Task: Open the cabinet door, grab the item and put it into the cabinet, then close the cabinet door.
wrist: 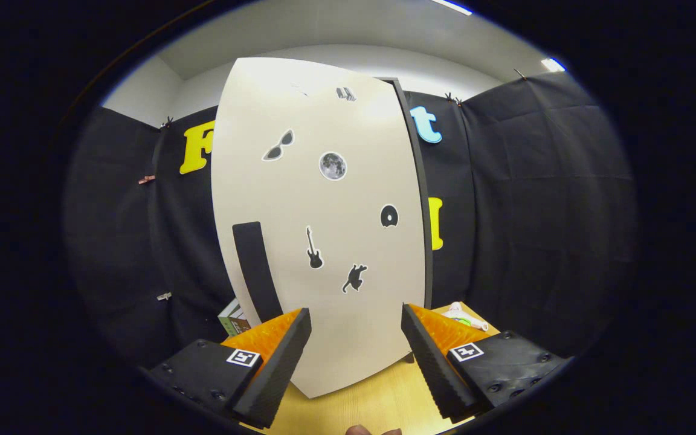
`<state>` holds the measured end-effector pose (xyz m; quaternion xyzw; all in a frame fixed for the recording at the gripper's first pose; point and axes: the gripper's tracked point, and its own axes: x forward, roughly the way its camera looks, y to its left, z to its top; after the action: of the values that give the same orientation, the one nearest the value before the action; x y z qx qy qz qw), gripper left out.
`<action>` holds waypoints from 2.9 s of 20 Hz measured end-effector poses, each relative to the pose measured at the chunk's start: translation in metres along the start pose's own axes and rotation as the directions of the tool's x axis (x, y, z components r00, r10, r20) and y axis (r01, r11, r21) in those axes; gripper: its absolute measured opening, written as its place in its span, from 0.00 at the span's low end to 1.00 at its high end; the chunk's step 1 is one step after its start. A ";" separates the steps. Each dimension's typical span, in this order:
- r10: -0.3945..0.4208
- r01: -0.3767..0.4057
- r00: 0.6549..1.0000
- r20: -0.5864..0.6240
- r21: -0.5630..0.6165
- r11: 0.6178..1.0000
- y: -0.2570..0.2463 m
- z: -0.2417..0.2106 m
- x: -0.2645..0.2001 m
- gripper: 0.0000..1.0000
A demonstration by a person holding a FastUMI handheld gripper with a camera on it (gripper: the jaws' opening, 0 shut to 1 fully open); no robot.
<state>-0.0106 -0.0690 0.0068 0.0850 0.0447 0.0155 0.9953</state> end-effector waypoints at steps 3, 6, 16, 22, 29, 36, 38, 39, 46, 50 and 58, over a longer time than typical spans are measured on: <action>0.022 -0.022 1.000 0.007 -0.010 1.000 0.010 0.001 0.003 0.98; 0.034 -0.033 0.999 0.027 -0.034 0.999 0.012 0.013 0.002 0.98; 0.033 -0.028 0.998 0.057 -0.086 0.996 0.004 0.022 -0.003 0.97; 0.007 -0.001 0.998 0.058 -0.103 0.995 -0.008 0.021 -0.010 0.97; 0.000 0.003 0.999 0.046 -0.073 0.997 -0.015 0.016 -0.012 0.97; 0.004 0.000 0.999 0.054 -0.063 0.998 -0.013 0.017 -0.016 0.97; 0.014 -0.011 0.999 0.045 -0.071 0.997 -0.010 0.015 -0.015 0.97; 0.015 -0.012 0.999 0.045 -0.079 0.997 -0.010 0.014 -0.016 0.97; 0.005 -0.003 0.999 0.034 -0.084 0.996 -0.016 0.004 -0.024 0.97; -0.015 0.019 0.999 0.044 -0.102 0.995 -0.022 0.008 -0.026 0.97; -0.028 0.034 0.999 0.046 -0.142 0.989 -0.026 0.007 -0.035 0.97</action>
<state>-0.0441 -0.0967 0.0123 0.0133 0.0227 0.0013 0.9997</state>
